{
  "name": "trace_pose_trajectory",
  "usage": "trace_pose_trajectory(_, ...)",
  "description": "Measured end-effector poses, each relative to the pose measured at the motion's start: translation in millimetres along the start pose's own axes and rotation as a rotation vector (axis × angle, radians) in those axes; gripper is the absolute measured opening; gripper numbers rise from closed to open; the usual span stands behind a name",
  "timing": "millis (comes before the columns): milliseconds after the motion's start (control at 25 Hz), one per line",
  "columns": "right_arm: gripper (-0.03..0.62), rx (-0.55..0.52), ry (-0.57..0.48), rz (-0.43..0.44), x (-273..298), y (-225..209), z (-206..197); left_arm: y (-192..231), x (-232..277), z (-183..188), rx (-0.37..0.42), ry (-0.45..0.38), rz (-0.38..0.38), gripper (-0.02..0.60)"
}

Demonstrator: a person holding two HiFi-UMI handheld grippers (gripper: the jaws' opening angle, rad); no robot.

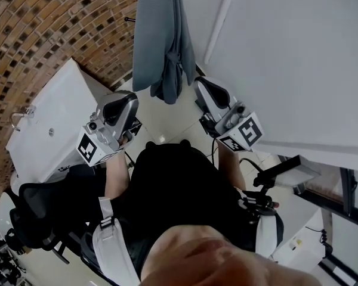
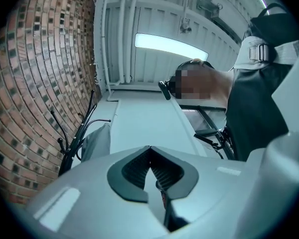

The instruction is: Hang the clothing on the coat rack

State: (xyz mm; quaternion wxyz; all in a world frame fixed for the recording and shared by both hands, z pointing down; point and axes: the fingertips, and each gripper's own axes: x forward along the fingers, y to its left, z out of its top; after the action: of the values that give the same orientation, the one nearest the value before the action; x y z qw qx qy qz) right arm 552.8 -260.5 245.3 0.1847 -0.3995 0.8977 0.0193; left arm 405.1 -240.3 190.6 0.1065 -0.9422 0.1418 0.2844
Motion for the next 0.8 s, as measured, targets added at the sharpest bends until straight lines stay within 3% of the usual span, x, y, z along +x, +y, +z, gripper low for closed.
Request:
trace_pose_trajectory(360,-0.003,-0.074,0.055,0.040,41,44,-12,13,-27,-6,0.031,0.089,-0.040,0.003)
trace_pose_trajectory(800,-0.002,-0.097,0.101,0.001,41,57,-17,3,-23,-11,0.031,0.094,-0.096,0.002)
